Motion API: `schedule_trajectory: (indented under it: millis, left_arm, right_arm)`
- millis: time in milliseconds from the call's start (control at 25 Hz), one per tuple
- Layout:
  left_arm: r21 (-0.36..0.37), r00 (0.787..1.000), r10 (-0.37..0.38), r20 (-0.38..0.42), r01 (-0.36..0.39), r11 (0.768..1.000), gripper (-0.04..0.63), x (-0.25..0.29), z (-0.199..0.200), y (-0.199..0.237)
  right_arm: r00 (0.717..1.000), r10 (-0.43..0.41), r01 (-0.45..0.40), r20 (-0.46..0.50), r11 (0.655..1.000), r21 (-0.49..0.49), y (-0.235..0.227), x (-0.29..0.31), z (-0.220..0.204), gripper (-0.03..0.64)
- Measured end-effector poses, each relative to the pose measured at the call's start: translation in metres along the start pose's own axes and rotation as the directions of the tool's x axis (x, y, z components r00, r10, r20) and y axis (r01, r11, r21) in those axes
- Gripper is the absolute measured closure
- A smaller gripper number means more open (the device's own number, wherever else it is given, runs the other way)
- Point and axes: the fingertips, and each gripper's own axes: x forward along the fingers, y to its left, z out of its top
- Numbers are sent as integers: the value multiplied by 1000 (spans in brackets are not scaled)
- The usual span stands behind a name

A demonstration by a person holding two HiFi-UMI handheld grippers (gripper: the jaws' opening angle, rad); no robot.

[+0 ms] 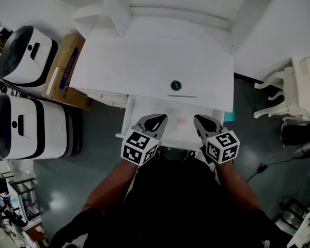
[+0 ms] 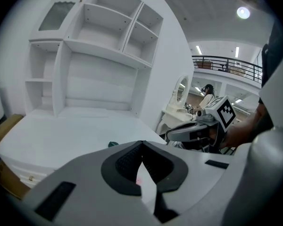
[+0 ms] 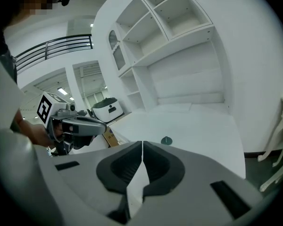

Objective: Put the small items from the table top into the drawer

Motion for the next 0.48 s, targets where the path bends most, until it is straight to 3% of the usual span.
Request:
schedule_trajectory:
  millis: [480]
  left_arm:
    - [-38,999,9,35,-8,999,592,-3,12,7]
  right_arm:
    - [1000,12,-12,-3,999,-29,4,6,2,589]
